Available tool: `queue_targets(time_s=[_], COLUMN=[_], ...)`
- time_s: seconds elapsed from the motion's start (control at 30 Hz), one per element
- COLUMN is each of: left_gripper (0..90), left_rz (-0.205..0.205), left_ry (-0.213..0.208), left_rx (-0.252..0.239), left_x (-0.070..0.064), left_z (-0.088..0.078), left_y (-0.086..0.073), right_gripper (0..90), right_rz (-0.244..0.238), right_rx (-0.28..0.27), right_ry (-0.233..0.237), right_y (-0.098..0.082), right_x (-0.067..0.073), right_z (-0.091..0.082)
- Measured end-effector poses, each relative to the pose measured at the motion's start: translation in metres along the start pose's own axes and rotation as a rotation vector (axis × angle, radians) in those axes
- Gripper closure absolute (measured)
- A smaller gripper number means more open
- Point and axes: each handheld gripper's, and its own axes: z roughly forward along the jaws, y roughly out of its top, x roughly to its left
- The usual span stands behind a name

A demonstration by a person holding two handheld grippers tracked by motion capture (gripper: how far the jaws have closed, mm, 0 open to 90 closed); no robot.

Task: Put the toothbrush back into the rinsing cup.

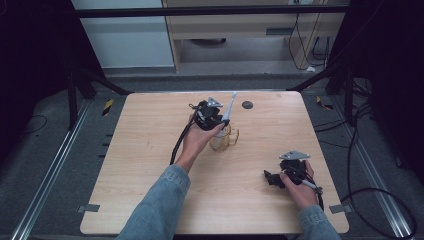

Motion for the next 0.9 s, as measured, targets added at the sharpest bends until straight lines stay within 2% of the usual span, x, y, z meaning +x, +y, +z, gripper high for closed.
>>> queue_targets(time_s=[0.23,0.6,0.8,0.83,0.9], left_gripper=[63.4,56.8,43.8,43.8,36.5], left_rz=[0.018,0.04,0.064,0.068,0.056], left_ry=[0.012,0.027,0.034,0.037,0.02], left_rx=[0.001,-0.023,-0.017,-0.013,-0.011], left_x=[-0.001,-0.005,-0.009,-0.009,-0.009], left_z=[-0.003,-0.014,-0.02,-0.021,-0.023], left_y=[0.001,0.003,0.002,0.002,0.001], right_gripper=[0.4,0.4,0.4,0.4,0.4], right_rz=[0.003,0.002,0.003,0.003,0.003], right_rx=[0.0,0.001,0.0,0.0,0.0], right_ry=[0.0,0.0,0.0,0.0,0.0], right_y=[0.0,0.0,0.0,0.0,0.0], right_x=[0.0,0.0,0.0,0.0,0.0], right_z=[0.0,0.0,0.0,0.0,0.0])
